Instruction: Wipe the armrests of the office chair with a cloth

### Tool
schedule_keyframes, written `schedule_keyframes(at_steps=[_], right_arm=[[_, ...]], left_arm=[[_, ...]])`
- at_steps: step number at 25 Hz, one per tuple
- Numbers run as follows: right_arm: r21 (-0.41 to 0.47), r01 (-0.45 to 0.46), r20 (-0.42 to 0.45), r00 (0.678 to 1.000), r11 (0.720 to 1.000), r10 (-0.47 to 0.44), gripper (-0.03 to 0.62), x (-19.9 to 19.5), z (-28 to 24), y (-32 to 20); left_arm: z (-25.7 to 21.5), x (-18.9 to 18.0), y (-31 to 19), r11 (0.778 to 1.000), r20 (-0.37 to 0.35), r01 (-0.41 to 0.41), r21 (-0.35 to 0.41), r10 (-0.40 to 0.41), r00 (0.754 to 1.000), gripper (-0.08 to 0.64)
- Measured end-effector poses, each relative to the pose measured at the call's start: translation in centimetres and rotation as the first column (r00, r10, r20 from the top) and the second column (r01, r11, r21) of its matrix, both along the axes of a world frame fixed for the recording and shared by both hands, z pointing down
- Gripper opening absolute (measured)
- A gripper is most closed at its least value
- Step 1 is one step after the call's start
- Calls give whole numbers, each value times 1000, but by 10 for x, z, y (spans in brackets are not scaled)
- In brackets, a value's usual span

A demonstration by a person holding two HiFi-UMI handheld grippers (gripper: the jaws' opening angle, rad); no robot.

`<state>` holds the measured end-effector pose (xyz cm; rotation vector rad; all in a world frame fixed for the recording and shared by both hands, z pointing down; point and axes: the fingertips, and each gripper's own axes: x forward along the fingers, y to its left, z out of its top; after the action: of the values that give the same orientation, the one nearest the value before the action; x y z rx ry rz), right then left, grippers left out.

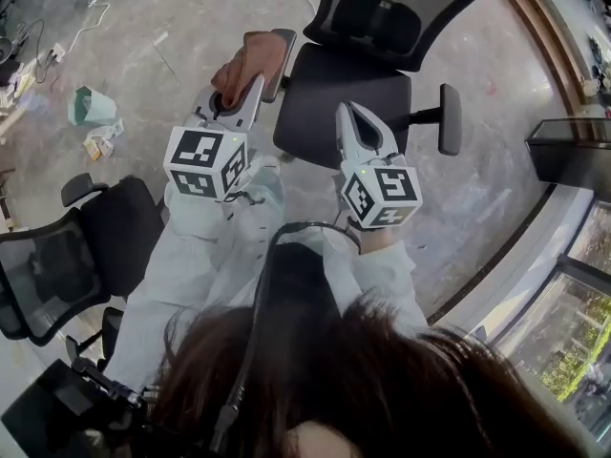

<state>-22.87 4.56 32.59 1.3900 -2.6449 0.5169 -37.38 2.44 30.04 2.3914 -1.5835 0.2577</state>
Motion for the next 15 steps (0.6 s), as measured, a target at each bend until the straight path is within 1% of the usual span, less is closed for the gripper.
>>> schedule_keyframes(at_steps=[3,7,11,14,15], right_arm=[[-33,-24,-7,1000,999,24,0,-30,12,-45],[-83,-60,-22,998,995,59,0,-62,37,-92],[-154,-95,-39,995,984,90,0,-77,71,-130],[-184,-118,-61,992,976,109,0,-78,92,-151],[-191,-123,-65,991,974,113,0,-78,98,-155]], left_arm=[[19,-23,-61,998,83,-59,-31,61,995,37],[55,-43,-129,986,165,-134,-95,149,975,37],[101,-45,-185,969,230,-181,-168,217,949,38],[127,-37,-214,961,279,-200,-190,248,928,38],[136,-34,-221,958,301,-208,-197,261,917,38]])
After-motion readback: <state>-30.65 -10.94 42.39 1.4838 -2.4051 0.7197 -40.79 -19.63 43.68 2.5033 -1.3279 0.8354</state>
